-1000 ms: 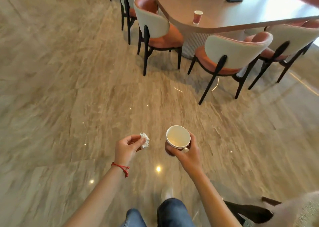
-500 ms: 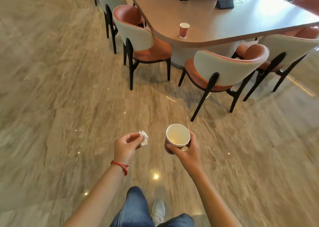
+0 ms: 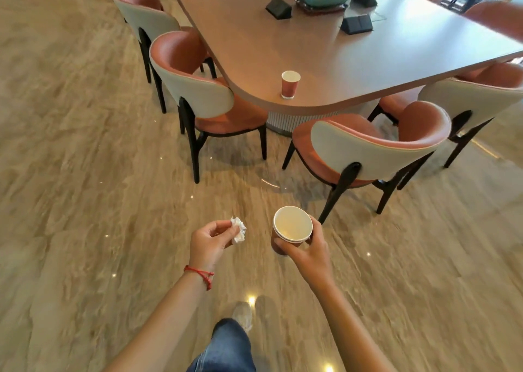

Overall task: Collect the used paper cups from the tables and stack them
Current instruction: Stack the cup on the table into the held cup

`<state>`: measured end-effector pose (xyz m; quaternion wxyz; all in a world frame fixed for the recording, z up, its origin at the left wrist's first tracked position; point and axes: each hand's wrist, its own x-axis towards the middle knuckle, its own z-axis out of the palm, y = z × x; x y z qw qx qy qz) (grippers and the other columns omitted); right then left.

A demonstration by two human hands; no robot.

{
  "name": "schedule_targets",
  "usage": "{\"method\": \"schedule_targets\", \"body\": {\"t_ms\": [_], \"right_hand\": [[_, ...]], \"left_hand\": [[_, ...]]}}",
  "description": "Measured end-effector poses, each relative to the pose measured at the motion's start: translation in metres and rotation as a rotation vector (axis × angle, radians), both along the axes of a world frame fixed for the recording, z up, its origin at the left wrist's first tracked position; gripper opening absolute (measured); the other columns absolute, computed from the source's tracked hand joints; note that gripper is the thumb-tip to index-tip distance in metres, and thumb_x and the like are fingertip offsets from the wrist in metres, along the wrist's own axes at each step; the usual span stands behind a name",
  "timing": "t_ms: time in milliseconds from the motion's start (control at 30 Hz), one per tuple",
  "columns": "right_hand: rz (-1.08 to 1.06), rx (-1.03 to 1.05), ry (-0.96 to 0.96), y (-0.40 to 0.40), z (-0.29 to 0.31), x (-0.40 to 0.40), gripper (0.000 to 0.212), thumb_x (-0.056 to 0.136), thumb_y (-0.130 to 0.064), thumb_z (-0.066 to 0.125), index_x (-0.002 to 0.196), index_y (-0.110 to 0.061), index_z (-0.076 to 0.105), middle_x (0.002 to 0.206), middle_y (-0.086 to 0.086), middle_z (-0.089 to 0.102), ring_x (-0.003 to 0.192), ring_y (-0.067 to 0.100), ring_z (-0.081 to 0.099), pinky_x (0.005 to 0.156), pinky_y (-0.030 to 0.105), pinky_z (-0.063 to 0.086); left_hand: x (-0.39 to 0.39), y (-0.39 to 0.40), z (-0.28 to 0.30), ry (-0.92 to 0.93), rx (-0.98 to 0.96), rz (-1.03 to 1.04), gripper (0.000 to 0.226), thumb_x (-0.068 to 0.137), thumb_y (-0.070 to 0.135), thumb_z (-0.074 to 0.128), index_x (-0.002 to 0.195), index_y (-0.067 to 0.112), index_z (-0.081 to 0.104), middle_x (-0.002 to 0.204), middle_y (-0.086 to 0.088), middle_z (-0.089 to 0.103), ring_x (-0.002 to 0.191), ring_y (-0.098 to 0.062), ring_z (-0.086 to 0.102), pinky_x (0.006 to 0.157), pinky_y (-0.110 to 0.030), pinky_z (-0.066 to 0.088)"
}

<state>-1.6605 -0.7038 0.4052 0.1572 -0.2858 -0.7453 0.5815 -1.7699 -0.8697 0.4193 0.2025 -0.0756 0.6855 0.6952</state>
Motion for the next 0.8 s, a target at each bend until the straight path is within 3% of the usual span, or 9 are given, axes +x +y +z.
{"method": "schedule_targets", "body": {"t_ms": [267, 467, 800], "right_hand": [[-0.056, 0.039, 0.036, 0.062, 0.01, -0.113, 0.068, 0.065, -0.022, 0.085, 0.112, -0.045, 0.041, 0.107, -0.026, 0.053, 0.103, -0.013, 0.049, 0.073, 0.003, 0.044], [-0.081, 0.044, 0.068, 0.129, 0.006, -0.19, 0.072, 0.064, -0.02, 0.085, 0.121, -0.03, 0.043, 0.111, -0.021, 0.052, 0.103, -0.016, 0.047, 0.076, 0.0, 0.041], [-0.019, 0.052, 0.096, 0.253, 0.02, -0.313, 0.066, 0.065, -0.028, 0.084, 0.112, -0.044, 0.04, 0.11, -0.028, 0.05, 0.104, -0.018, 0.046, 0.077, 0.001, 0.04]], "left_hand": [[-0.129, 0.066, 0.011, 0.033, -0.012, -0.058, 0.009, 0.076, 0.004, 0.072, 0.085, 0.006, 0.069, 0.079, -0.009, 0.07, 0.068, -0.012, 0.065, 0.056, -0.013, 0.052], [-0.199, 0.135, 0.007, 0.048, -0.037, -0.083, 0.01, 0.075, 0.007, 0.073, 0.084, 0.01, 0.069, 0.081, -0.008, 0.07, 0.073, -0.015, 0.065, 0.059, -0.013, 0.054], [-0.302, 0.247, 0.018, 0.108, -0.067, -0.069, 0.011, 0.076, 0.011, 0.073, 0.081, 0.02, 0.068, 0.077, 0.001, 0.071, 0.071, -0.007, 0.067, 0.058, -0.012, 0.052]]}}
